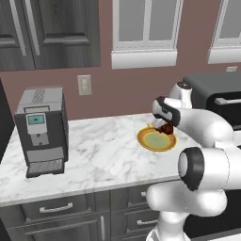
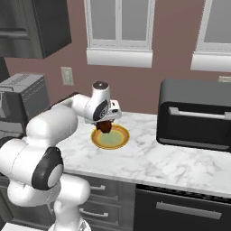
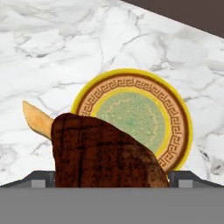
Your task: Place the steak on the counter behind the older steak on the same shelf of the fridge to maintain FIFO order. Close the fridge door when finished.
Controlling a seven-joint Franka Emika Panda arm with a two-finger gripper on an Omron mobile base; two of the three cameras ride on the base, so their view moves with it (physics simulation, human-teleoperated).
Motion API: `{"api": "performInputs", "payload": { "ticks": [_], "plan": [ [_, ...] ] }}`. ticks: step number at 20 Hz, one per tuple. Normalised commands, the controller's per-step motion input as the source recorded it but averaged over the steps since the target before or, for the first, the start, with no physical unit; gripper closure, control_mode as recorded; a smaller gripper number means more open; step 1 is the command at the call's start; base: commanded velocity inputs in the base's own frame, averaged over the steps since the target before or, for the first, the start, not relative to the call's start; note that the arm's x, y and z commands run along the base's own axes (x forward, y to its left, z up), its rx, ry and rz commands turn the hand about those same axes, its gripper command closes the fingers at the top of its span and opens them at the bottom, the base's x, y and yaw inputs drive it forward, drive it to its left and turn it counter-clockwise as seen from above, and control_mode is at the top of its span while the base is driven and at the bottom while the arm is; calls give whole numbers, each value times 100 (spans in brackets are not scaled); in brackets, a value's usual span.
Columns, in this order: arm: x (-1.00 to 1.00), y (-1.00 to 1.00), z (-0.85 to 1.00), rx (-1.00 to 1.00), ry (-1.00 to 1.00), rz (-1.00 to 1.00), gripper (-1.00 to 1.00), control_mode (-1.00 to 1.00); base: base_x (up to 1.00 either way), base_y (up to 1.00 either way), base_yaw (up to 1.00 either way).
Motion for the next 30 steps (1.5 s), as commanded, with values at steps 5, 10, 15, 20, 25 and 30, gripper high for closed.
{"api": "performInputs", "payload": {
  "ticks": [5, 10, 15, 20, 25, 30],
  "plan": [
    [-69, 37, 73, 0, -7, 0, 100, -100, 0, 0, 0],
    [-75, 28, 65, 0, -4, 0, 100, -100, 0, 0, 0],
    [-63, 6, 38, 3, 0, 0, 100, -100, 0, 0, 0],
    [-4, 0, -2, 1, 0, -1, 100, -100, 0, 0, 0],
    [-28, 17, -4, -4, -9, 2, 100, -100, 0, 0, 0],
    [-43, 33, -1, -10, -15, 13, 100, 100, -39, 8, 14]
  ]
}}
